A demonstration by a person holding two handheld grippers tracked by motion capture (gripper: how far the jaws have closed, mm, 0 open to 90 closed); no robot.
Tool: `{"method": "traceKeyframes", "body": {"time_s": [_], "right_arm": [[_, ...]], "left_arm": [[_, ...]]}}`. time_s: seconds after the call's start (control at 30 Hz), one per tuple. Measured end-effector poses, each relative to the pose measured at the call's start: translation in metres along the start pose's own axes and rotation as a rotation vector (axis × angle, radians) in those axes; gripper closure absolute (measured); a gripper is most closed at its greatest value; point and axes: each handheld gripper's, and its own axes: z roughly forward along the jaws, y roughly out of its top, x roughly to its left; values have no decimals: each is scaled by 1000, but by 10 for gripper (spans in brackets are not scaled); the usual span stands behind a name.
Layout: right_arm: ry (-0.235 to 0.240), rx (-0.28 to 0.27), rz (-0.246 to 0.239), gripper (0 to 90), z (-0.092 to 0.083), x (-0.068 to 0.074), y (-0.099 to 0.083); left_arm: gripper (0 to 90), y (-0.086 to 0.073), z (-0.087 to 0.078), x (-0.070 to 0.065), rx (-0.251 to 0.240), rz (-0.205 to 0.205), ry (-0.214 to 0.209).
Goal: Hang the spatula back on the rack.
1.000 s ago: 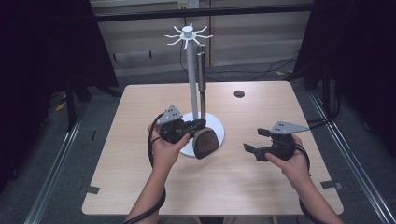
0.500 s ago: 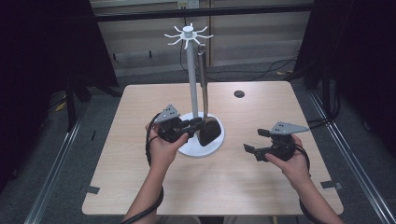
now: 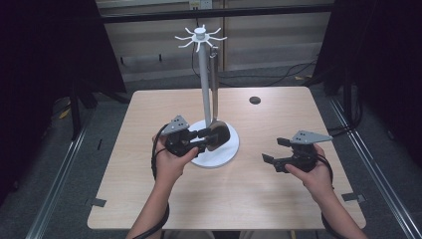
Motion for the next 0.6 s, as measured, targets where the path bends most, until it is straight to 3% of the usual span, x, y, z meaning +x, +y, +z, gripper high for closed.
{"method": "traceKeyframes", "body": {"time_s": [0.13,0.3,0.6], "right_arm": [[-5,-1,3,154,-2,0,0],[-3,3,-3,153,-1,0,0],[-1,20,-9,149,0,1,-3]], "left_arm": [[497,-5,-6,-3,14,14,10],[384,-14,-13,-1,21,-4,39],[267,-25,-23,8,17,-26,48]]}}
